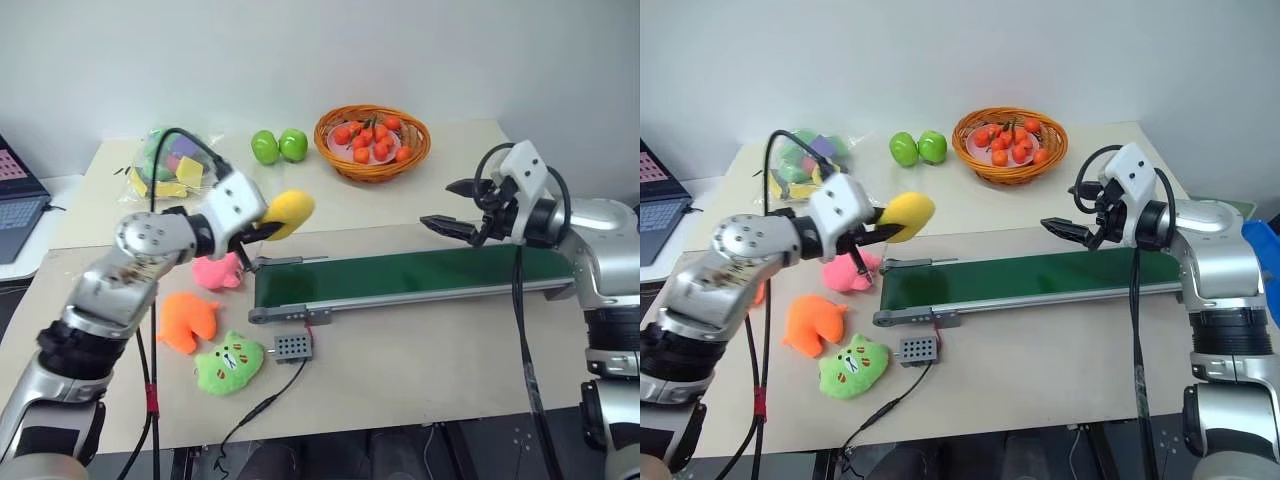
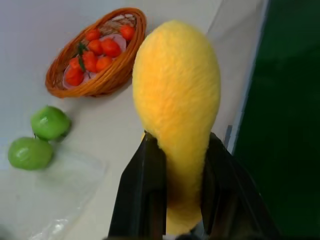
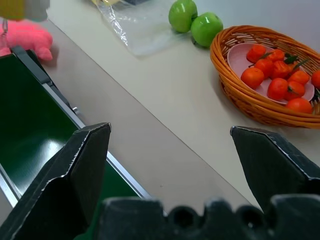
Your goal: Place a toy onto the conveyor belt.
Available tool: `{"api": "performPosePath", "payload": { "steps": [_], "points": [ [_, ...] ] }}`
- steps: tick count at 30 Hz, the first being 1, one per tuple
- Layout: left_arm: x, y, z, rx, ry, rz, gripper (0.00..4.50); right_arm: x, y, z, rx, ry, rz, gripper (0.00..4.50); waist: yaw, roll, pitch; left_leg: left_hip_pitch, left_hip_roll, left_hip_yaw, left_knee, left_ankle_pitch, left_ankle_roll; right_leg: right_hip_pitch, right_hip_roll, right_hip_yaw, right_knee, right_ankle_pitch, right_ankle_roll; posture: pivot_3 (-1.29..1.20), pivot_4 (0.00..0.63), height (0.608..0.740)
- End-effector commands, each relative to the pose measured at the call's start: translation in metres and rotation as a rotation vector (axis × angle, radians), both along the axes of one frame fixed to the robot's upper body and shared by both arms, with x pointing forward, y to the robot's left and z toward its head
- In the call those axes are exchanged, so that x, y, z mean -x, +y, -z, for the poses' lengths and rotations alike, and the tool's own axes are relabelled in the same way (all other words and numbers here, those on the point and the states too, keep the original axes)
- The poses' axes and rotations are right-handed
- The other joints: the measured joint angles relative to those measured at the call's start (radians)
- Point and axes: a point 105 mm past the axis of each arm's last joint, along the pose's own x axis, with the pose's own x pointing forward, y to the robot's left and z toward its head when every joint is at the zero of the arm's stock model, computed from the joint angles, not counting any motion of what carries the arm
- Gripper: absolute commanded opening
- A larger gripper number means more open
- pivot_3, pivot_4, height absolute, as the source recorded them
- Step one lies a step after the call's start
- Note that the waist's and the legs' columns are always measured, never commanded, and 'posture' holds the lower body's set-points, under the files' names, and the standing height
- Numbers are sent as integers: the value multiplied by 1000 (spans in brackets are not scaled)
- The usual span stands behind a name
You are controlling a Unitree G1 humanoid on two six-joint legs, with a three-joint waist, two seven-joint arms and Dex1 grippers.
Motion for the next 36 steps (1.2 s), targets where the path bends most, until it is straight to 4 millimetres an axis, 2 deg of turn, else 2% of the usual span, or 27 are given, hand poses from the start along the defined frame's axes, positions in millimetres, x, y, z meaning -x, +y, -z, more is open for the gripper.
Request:
{"api": "performPosePath", "payload": {
  "steps": [1, 4, 7, 10, 21, 24, 27, 28, 31, 33, 35, 36],
  "points": [
    [4, -7, 4, -232, -250, 113, 815, 7, -7, -21, -14, -77, 26, 4500, 4, 0, 0, 0, 0, 0, 0, 0, 0, 0, 0, 0, 0, 0, 0, 0, 150, 740],
    [6, -6, 27, -370, -333, 171, 815, 9, -8, -20, -18, -80, 35, 4500, 7, 0, 0, 0, 0, 0, 0, 0, 0, 0, 0, 0, 0, 0, 0, 0, 150, 740],
    [11, -7, 52, -398, -355, 213, 815, 10, -10, -21, -23, -84, 47, 4500, 7, 0, 0, 0, 0, 0, 0, 0, 0, 0, 0, 0, 0, 0, 0, 0, 150, 740],
    [11, -2, 68, -441, -376, 226, 815, 9, -9, -20, -21, -83, 44, 4500, 9, 0, 0, 0, -1, 0, 0, 0, 0, 0, 0, 0, 1, 1, 1, 0, 150, 740],
    [6, -5, 83, -434, -395, 266, 815, 10, -4, -20, -10, -73, 16, 4500, 14, 0, 0, 0, -1, 1, 2, 0, 1, 0, -1, 1, 1, 1, 1, 0, 150, 740],
    [13, -7, 86, -405, -370, 296, 1618, 11, -3, -20, -6, -66, 6, 4500, 13, 0, 0, 0, -1, 1, 2, 0, 1, 0, -1, 1, 1, 1, 1, 0, 150, 740],
    [12, -5, 81, -396, -373, 291, 2701, 11, -4, -21, -4, -64, 5, 4500, 11, 0, 0, 0, -1, 1, 2, 0, 1, 0, -1, 1, 2, 1, 1, 0, 150, 740],
    [12, -4, 78, -392, -377, 290, 2922, 11, -4, -21, -3, -64, 5, 4500, 10, 1, 0, 0, -1, 1, 2, 0, 1, 0, -1, 1, 2, 1, 1, 0, 150, 740],
    [14, -2, 66, -366, -385, 286, 4232, 10, -4, -21, 0, -64, 3, 4500, 7, 1, 0, 0, -1, 1, 2, 0, 1, 0, -1, 1, 2, 1, 1, 0, 150, 740],
    [16, 2, 55, -353, -388, 276, 4458, 9, -4, -21, 0, -65, 1, 4500, 4, 1, 0, 0, -1, 1, 2, 0, 1, 0, -1, 1, 2, 1, 1, 0, 150, 740],
    [19, 6, 45, -306, -355, 264, 4458, 9, -4, -22, 1, -66, 0, 4500, 3, 1, 0, 0, 0, 1, 2, 0, 1, 0, -1, 1, 2, 1, 1, 0, 150, 740],
    [23, 8, 41, -254, -285, 256, 4458, 9, -4, -22, 2, -66, -2, 4500, 4, 1, 0, 0, 0, 1, 2, 0, 1, 0, 0, 1, 2, 1, 1, 0, 150, 740]
  ]
}}
